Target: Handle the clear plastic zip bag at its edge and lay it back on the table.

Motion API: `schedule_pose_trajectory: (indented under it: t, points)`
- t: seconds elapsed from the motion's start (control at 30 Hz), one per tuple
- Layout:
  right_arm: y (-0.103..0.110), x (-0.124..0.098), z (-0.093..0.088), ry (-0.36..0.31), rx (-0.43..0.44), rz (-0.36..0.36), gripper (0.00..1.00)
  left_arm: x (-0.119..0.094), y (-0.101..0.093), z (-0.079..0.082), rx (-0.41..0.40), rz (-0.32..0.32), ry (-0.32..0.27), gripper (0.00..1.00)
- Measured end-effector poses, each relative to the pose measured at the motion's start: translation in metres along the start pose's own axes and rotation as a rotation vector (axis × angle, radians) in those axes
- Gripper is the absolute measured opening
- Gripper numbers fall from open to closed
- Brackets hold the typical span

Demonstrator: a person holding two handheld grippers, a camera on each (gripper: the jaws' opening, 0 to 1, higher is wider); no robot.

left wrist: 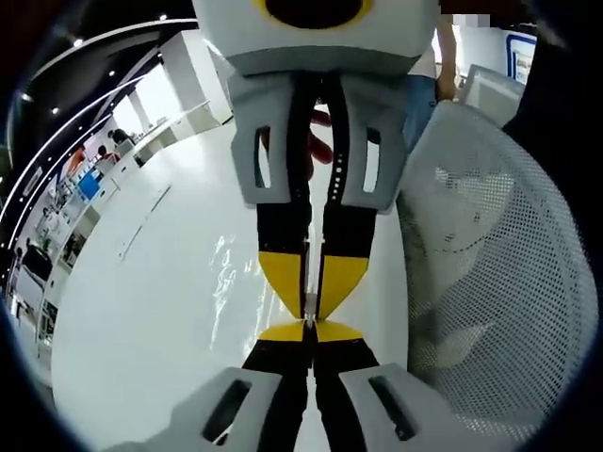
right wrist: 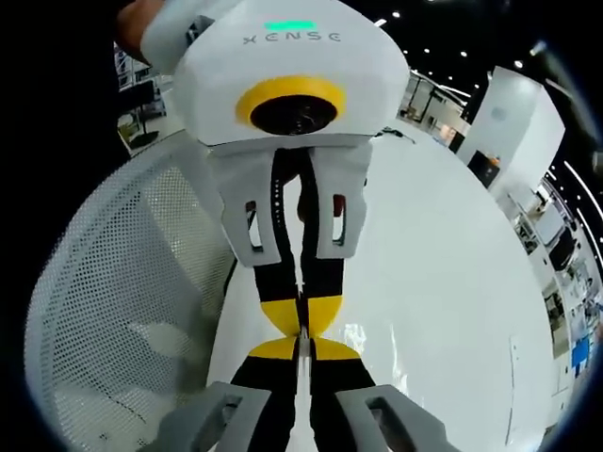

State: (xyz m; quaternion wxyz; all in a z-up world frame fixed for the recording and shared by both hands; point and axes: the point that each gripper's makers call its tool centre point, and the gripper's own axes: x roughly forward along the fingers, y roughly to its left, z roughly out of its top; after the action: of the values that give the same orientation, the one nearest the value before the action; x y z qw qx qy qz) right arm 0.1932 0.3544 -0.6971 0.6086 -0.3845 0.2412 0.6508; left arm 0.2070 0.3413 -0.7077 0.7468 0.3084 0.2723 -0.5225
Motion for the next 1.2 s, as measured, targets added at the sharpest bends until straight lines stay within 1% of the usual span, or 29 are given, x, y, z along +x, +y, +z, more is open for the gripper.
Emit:
schedule_pose_trajectory:
  t: [0.13, 0.33, 0.53, 1.03, 1.2]
  points:
    - [0.002, -0.001, -0.004, 0.012, 0.006, 0.006, 0.00, 0.001, 0.001, -0.003, -0.011, 0.000, 0.008, 0.00]
    - [0.002, -0.007, -0.016, 0.031, 0.027, -0.003, 0.00, 0.000, 0.003, -0.007, -0.031, -0.004, 0.016, 0.00]
    - [0.004, -0.009, -0.020, 0.034, 0.030, -0.008, 0.00, 0.000, 0.000, -0.006, -0.033, -0.009, 0.019, 0.00]
    - [0.005, -0.015, -0.033, 0.054, 0.045, -0.013, 0.00, 0.000, 0.002, -0.008, -0.042, -0.009, 0.022, 0.00]
    - [0.005, -0.017, -0.045, 0.077, 0.046, -0.015, 0.00, -0.002, 0.001, -0.010, -0.046, -0.007, 0.031, 0.00]
